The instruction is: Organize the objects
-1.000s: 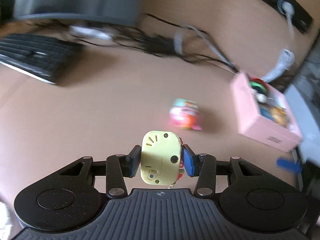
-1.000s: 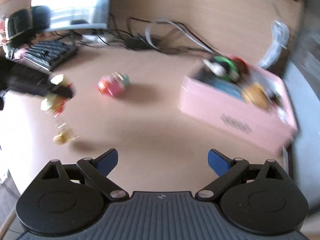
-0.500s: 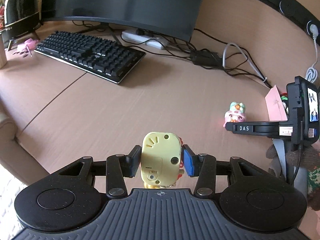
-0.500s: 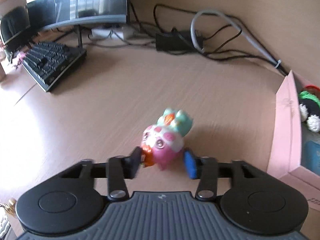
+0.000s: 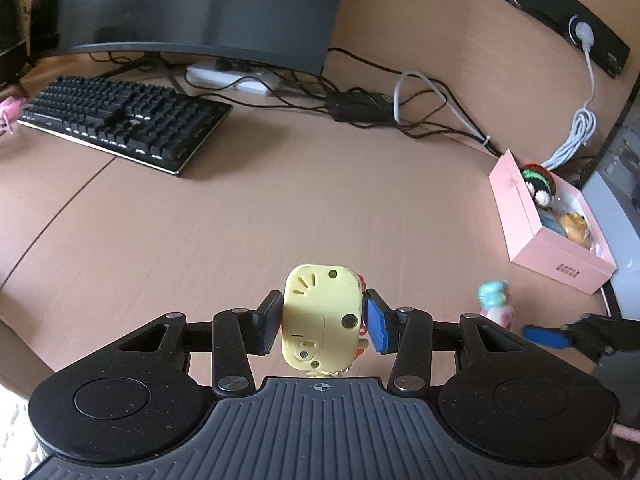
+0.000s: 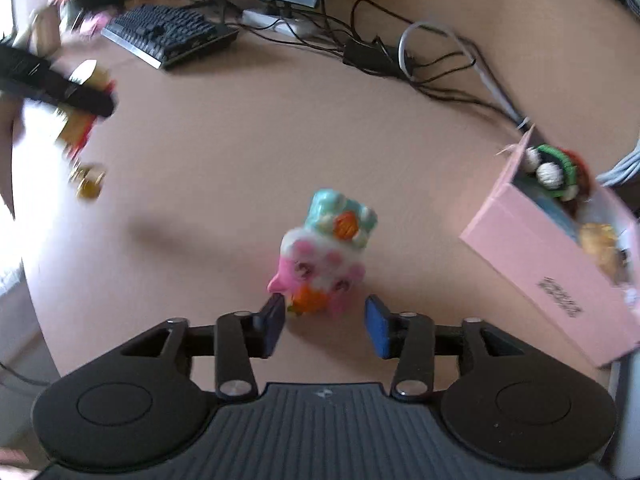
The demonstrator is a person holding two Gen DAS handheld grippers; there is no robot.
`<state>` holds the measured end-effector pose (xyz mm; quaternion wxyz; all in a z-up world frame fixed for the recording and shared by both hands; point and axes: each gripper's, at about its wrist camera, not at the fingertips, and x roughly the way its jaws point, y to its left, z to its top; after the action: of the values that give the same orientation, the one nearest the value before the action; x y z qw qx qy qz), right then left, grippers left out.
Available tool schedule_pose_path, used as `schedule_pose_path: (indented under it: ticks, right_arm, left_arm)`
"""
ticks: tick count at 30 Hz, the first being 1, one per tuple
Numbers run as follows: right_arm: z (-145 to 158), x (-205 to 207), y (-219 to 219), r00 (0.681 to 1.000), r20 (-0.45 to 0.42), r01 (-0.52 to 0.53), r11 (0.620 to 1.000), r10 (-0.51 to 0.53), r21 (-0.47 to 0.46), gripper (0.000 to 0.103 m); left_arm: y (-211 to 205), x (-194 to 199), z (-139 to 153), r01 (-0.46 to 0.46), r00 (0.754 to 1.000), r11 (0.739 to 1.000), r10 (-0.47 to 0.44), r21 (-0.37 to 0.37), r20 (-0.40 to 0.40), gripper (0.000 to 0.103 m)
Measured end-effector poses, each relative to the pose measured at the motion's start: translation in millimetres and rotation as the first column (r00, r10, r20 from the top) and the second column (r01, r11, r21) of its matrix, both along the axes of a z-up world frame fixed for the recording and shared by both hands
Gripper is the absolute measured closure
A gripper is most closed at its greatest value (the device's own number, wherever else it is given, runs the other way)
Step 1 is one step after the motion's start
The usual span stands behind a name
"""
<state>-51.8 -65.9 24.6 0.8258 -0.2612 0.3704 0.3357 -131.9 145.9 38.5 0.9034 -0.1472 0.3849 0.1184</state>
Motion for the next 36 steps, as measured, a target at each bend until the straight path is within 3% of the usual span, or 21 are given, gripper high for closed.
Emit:
schedule_pose_path:
  ticks: [2,6,10,14,17,20,23,26,30,33,36]
  right_arm:
    - [0,-8,-9,1.0,0.021,-0.012,1.0,0.012,0.005,0.043]
    - [3,0,-16,0.997,-0.067,0.049,0.997,-0.045,0.055,0.043]
    - [15,8,-8,0.993,-0.044,0.111,0.988,-0.107,0.103,0.042]
    - [21,20,18,0.99,0.001,0.14,0.982,-0.141,0.125,0.042]
    - [12,36,37,0.983,-0.067,0.178,0.978,-0.172,0.11,0.043]
    - [2,47,46,0.971,-0.093,0.228,0.971,-0.221,0.076,0.054]
    - [3,48,42,0.954,-0.121,0.286,0.954,-0.275,0.088,0.055]
    - [5,38,40,0.951,-0.088,0.303,0.951,-0.298,0.056,0.055]
    - [15,21,28,0.939,-0.023,0.344,0.939,-0.343,0.029,0.056]
    - [35,0,12,0.925,0.02,0.377,0.924,-0.379,0.056,0.056]
    - [61,-25,-4,0.904,0.119,0.401,0.911,-0.41,0.091,0.056]
  left_arm:
    - [-2,-2,-3,-0.012,1.0,1.0,0.012,-0.021,0.003,0.055]
    - [-4,-8,-10,-0.017,0.999,0.997,0.02,-0.069,0.031,0.055]
    - [-1,-19,-14,-0.012,0.999,0.992,0.017,-0.129,0.034,0.055]
    - [8,-31,-5,0.023,0.999,0.995,-0.021,-0.098,0.027,0.055]
    - [22,-47,9,0.005,0.999,0.996,0.0,-0.094,0.05,0.055]
    - [38,-58,19,0.0,0.998,0.997,0.005,-0.071,0.062,0.055]
    - [55,-61,23,-0.017,0.997,0.997,0.022,-0.074,0.073,0.055]
    - [65,-58,23,0.006,0.997,0.996,0.001,-0.088,0.079,0.055]
    - [65,-45,22,0.106,0.992,0.99,-0.098,-0.097,0.084,0.055]
    - [58,-26,17,0.208,0.976,0.974,-0.201,-0.086,0.085,0.055]
    - [39,-1,16,0.276,0.961,0.957,-0.271,-0.092,0.06,0.055]
